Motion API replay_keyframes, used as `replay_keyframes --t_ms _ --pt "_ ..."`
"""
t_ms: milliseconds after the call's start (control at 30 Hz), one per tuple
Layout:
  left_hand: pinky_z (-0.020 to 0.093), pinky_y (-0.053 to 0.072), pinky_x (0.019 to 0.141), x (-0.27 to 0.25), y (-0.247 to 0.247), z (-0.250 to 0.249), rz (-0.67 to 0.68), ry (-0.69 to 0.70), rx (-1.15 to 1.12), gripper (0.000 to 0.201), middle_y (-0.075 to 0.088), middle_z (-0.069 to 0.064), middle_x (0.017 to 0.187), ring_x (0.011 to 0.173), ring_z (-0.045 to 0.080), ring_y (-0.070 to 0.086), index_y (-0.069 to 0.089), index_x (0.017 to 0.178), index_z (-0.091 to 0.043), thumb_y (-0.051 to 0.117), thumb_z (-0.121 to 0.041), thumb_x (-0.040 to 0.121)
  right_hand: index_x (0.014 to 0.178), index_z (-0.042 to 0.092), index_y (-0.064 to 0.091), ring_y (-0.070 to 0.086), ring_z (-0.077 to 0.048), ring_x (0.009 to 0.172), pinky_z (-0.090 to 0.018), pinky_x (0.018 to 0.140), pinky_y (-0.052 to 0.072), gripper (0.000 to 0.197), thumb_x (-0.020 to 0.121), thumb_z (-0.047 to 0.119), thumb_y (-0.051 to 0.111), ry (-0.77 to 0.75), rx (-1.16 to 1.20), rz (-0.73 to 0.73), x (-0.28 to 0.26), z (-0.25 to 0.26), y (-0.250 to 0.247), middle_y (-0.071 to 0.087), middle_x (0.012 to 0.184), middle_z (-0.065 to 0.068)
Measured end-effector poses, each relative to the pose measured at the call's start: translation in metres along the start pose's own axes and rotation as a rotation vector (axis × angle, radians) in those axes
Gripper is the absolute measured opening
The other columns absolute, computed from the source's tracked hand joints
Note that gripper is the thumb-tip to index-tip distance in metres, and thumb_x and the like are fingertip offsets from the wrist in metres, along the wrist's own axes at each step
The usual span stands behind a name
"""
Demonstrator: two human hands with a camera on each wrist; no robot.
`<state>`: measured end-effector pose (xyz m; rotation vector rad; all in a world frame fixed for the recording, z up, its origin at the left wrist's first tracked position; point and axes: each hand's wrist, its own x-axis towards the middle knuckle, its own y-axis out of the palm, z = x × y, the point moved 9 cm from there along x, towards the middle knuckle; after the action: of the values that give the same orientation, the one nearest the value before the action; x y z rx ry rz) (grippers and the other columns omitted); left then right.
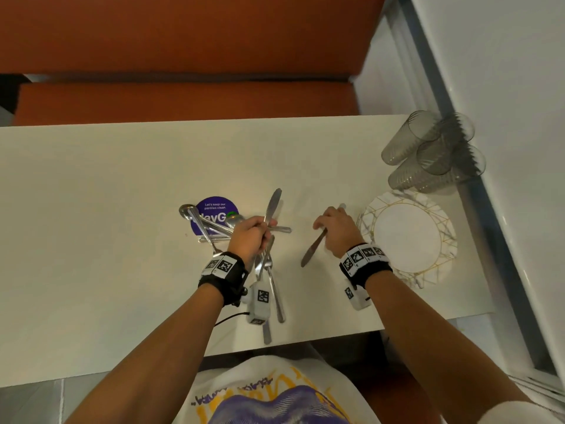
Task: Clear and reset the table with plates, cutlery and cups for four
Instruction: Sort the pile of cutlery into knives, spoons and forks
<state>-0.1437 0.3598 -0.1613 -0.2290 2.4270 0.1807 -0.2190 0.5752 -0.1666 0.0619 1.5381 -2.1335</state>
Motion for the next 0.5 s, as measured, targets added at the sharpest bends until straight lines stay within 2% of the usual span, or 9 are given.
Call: replay_keyframes --t_ms 133,267,333,433,500 --pt "0.02 0.037 0.042 0.003 0.008 0.0 -0.017 -0.01 -0.045 0.027 0.054 0.006 0.068 0.053 0.014 0.044 0.069 0.106 -0.004 0.042 -0.002 0.105 0.087 0.008 0.072 0.052 -0.024 0.091 -0.04 0.074 0.055 0.029 0.075 -0.017 0.066 -0.145 -0.027 0.037 0.003 0.002 -0.002 0.057 0.095 -0.006" --pt "0.02 0.036 0.042 0.006 0.013 -0.001 -0.038 -0.002 -0.054 0.028 0.054 0.006 0.068 0.052 0.014 0.044 0.07 0.108 -0.003 0.042 -0.001 0.105 0.076 0.011 0.069 0.05 -0.024 0.087 -0.043 0.069 0.052 0.027 0.074 -0.016 0.068 -0.276 -0.128 0.11 0.009 0.004 0.005 0.057 0.089 -0.005" --pt "0.021 0.035 0.042 0.007 0.013 -0.002 -0.049 0.001 -0.053 0.029 0.054 0.005 0.068 0.052 0.014 0.044 0.07 0.108 -0.004 0.041 -0.001 0.105 0.074 0.014 0.066 0.05 -0.024 0.085 -0.041 0.066 0.048 0.026 0.072 -0.012 0.071 -0.341 -0.192 0.136 0.01 0.008 0.004 0.057 0.088 -0.005" --pt "0.022 0.035 0.042 0.006 0.011 -0.005 -0.06 -0.011 -0.067 0.029 0.054 0.005 0.067 0.052 0.014 0.044 0.069 0.109 -0.005 0.041 -0.001 0.105 0.079 0.017 0.066 0.049 -0.025 0.092 -0.036 0.072 0.032 0.02 0.077 -0.002 0.071 -0.412 -0.313 0.175 0.012 0.014 0.0 0.058 0.094 -0.003" --pt "0.023 0.034 0.043 0.005 0.007 -0.008 -0.067 -0.013 -0.074 0.029 0.055 0.005 0.067 0.052 0.014 0.044 0.068 0.111 -0.003 0.04 0.0 0.105 0.077 0.019 0.064 0.051 -0.025 0.089 -0.035 0.07 0.033 0.024 0.074 -0.003 0.073 -0.438 -0.336 0.161 0.014 0.017 -0.003 0.058 0.089 0.0"
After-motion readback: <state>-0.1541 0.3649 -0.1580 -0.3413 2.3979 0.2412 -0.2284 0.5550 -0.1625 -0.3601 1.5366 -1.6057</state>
